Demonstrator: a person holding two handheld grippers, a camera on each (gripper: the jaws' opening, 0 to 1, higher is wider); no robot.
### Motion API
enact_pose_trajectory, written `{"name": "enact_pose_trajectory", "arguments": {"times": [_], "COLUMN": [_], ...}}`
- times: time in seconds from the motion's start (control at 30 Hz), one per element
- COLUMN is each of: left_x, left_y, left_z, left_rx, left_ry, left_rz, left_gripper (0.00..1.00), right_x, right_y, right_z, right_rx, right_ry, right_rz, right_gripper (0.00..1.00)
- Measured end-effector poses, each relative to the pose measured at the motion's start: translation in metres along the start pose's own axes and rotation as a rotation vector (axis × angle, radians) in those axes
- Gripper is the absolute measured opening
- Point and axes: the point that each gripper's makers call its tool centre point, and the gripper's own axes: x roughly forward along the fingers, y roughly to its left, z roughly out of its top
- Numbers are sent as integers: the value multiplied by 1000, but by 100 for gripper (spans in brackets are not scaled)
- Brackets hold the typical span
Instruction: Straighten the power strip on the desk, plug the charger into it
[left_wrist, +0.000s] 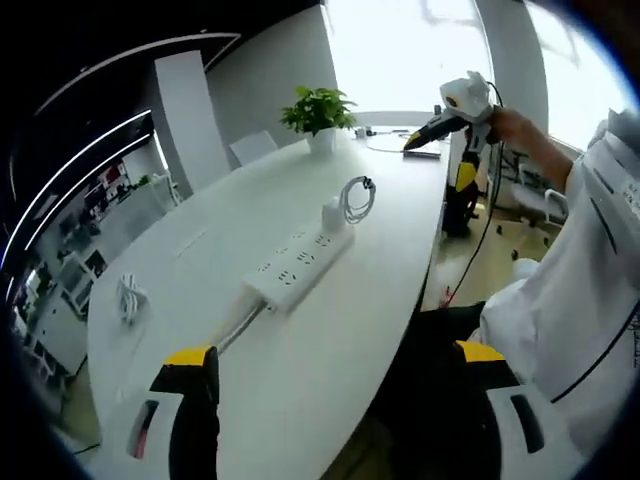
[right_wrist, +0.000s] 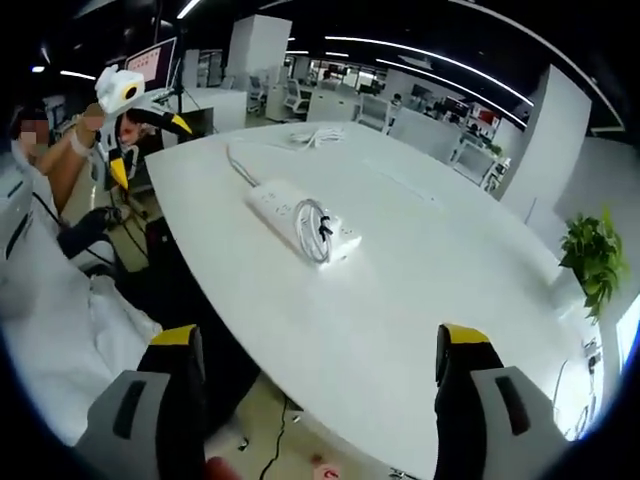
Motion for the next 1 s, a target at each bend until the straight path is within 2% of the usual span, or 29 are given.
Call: {"name": "enact_pose_trajectory", "arguments": {"times": [0.27,0.67,1.0], "left_x": [-4,0,4], "left_y": [-7,-15,-12], "left_z": [-6,-5,-5], "left_rx": [-9,-13,-14], "left_ry": [8,6,22], "left_rz": [7,-6,-5], "left_gripper": [96,96,96], "right_x": [-3,-2,-1], "right_y": [-1,3,-2], "right_z": [-4,-10,-21], "right_rx": [10,14,46], "right_ry": [-16,-21,-22], "right_rz": [-20,-14,-21], "right_gripper": [93,93,92]}}
